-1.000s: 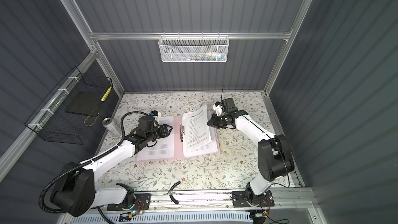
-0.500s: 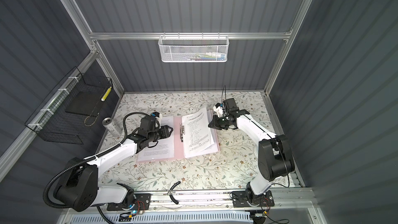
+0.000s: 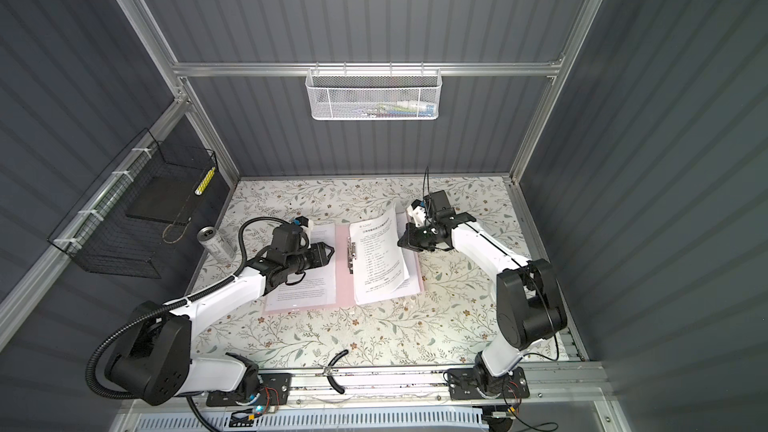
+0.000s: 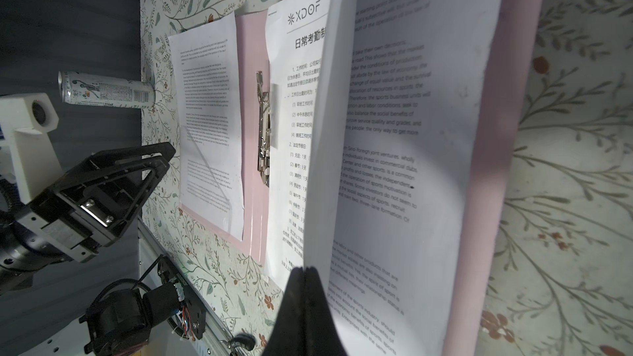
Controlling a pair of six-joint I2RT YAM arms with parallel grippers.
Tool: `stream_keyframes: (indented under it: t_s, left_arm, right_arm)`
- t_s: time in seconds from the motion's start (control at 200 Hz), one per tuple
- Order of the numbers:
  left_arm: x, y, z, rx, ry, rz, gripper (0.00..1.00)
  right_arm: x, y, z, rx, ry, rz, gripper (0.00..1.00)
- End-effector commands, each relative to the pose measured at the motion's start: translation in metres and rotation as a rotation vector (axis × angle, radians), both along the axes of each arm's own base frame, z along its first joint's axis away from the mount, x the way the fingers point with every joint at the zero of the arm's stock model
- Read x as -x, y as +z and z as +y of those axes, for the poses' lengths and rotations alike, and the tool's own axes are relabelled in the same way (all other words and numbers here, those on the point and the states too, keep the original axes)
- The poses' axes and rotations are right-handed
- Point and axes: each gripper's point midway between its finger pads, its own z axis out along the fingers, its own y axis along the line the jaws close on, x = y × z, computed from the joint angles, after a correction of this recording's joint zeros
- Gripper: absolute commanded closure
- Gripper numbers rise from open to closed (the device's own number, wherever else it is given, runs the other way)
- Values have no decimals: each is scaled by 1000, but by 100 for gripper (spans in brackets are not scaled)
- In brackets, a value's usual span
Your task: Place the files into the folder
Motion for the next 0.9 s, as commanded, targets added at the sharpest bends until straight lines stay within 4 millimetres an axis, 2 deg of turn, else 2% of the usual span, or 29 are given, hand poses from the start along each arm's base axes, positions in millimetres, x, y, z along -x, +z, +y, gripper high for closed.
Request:
stream_keyframes:
  t_s: [0.0, 0.255, 0.42, 0.465, 0.52, 0.56, 0.595, 0.71, 0.896]
  left_arm:
    - [-3, 1, 0, -4, -14, -6, 50]
    - [-3, -3, 0, -9, -12, -1, 49]
    - [-4, -3, 1, -14, -9, -1, 49]
    - [-4, -2, 1, -14, -10, -2, 48]
    - [-4, -2, 2, -19, -6, -3, 48]
    - [-4, -2, 3, -24, -4, -2, 48]
    - [-5, -2, 3, -25, -2, -4, 48]
    - [-6, 0, 3, -22, -1, -11, 47]
    - [-8, 8, 1, -12, -4, -27, 47]
  right_arm:
    - [4, -5, -4, 21, -30, 13, 100]
    - [9, -12, -5, 39, -45, 27, 100]
    - [4, -17, -7, 66, -49, 29, 100]
    - [3, -17, -7, 69, -47, 40, 92]
    - [2, -17, -10, 88, -59, 39, 73]
    - [1, -16, -16, 122, -75, 28, 54]
    - [0, -12, -20, 145, -84, 13, 47]
    - [-8, 2, -36, 223, -130, -58, 41]
    - [-14, 25, -50, 298, -147, -123, 40]
